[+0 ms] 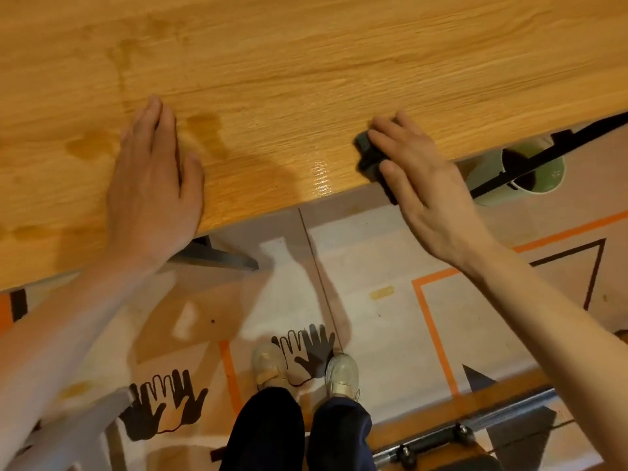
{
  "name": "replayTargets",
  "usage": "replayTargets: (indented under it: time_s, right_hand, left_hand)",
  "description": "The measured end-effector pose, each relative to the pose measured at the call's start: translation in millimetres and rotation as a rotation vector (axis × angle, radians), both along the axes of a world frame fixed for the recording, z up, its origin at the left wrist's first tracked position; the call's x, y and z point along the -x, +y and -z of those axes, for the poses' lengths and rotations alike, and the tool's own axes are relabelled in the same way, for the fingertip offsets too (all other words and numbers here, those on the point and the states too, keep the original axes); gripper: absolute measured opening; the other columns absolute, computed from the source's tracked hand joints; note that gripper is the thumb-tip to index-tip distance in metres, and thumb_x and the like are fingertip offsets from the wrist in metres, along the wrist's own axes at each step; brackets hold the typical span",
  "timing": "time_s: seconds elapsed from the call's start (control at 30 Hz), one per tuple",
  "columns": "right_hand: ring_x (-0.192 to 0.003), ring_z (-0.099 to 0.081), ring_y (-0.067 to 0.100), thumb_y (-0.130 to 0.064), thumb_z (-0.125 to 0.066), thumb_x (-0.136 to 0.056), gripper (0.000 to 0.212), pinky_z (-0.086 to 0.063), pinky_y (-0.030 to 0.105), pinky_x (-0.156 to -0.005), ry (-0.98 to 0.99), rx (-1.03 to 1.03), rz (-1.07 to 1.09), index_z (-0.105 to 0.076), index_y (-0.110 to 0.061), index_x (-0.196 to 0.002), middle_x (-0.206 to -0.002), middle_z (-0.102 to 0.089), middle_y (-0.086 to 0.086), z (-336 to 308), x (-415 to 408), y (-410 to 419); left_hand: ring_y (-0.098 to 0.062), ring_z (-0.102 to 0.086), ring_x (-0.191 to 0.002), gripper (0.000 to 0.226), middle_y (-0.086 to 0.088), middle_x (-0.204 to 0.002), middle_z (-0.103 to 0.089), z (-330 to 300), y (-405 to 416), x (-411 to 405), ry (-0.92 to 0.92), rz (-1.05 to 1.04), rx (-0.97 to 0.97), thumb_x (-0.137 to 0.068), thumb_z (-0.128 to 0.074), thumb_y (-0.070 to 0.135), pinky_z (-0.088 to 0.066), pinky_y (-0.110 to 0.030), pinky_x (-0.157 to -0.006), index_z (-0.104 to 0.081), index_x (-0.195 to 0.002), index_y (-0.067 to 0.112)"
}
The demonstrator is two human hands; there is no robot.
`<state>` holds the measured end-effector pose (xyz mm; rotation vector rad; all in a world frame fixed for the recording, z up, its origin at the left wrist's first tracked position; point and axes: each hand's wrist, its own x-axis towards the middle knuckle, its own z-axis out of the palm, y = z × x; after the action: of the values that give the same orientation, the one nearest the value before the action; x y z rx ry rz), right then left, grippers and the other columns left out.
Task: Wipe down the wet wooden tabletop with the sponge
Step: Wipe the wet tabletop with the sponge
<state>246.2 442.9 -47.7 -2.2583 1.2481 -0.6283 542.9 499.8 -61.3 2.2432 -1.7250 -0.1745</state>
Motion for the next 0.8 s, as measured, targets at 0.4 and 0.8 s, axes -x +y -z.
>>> replayTargets:
  time_s: [0.4,0.8]
  right_hand:
    - [-0.14,-0.036,0.034,-0.007,-0.053,-0.099,0.036,-0.033,0.052,-0.113,0.004,0.335,-0.123,-0.052,0.002,-0.134,-0.142,-0.048,0.017,32,37,-2]
    - [-0.138,-0.039,0.032,-0.01,-0.053,-0.1,0.036,-0.035,0.052,-0.111,0.059,0.465,-0.307,-0.052,0.001,-0.134,-0.143,-0.048,0.016,35,16,-2]
  left_hand:
    - [-0.015,-0.007,-0.156,0.057,0.001,-0.17,-0.011,4,4,3,0.006,-0.048,0.024,-0.11,-0.027,0.036,-0.006,-0.033,-0.127,-0.017,-0.161,0.014]
    - [-0.015,-0.009,-0.156,0.056,0.003,-0.169,-0.013,1,7,3,0.025,-0.038,0.003,-0.11,-0.028,0.036,-0.009,-0.032,-0.126,-0.018,-0.161,0.017]
